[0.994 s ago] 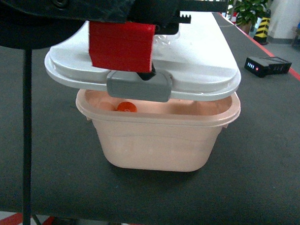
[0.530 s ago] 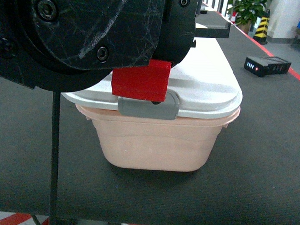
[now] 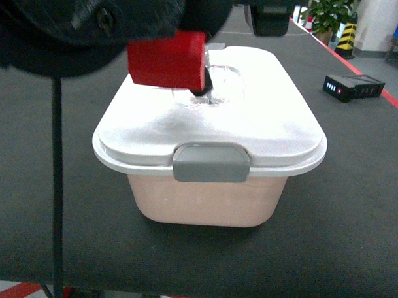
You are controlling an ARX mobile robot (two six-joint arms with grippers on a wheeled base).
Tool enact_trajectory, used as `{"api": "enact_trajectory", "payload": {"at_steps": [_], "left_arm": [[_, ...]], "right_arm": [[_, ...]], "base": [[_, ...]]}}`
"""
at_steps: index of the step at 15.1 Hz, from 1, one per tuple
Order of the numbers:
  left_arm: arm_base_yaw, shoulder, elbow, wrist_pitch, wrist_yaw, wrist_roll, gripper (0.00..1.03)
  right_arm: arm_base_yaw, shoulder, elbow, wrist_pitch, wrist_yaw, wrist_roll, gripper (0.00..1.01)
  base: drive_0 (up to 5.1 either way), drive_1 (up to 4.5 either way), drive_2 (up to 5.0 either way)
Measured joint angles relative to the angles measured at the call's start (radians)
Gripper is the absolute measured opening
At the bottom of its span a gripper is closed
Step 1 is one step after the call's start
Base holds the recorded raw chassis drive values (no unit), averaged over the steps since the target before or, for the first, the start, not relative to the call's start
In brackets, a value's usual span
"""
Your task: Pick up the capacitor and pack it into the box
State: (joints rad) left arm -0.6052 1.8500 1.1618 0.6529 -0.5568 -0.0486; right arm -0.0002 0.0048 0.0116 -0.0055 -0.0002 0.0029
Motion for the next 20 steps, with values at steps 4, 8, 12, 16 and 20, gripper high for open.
{"api": "enact_trajectory", "payload": {"at_steps": [4, 8, 12, 16, 20], "left_arm": [[0.126, -0.104, 0.052, 0.048, 0.036, 0.055, 0.98], [0.345, -0.362, -0.192, 0.131, 0.143, 0.048, 0.98], [0.544, -0.478, -0.428, 0.155, 0.244, 0.044, 0.98], [0.594, -0.572, -0.474, -0.045, 0.488, 0.049, 0.78], [0.611, -0.628, -0.563, -0.016, 0.536, 0.048, 0.66]], "right_arm": [[0.000, 0.000, 0.000, 0.000, 0.000, 0.000, 0.98], [0.000, 0.000, 0.000, 0.000, 0.000, 0.000, 0.98], [0.000, 0.000, 0.000, 0.001, 0.000, 0.000, 0.98], [0.000, 0.000, 0.000, 0.000, 0.000, 0.000, 0.98], [0.000, 0.000, 0.000, 0.001, 0.000, 0.000, 0.98]], "base": [[0.0, 0.00, 0.0], [0.0, 0.00, 0.0], [0.0, 0.00, 0.0], [0.0, 0.00, 0.0], [0.0, 0.00, 0.0]]}}
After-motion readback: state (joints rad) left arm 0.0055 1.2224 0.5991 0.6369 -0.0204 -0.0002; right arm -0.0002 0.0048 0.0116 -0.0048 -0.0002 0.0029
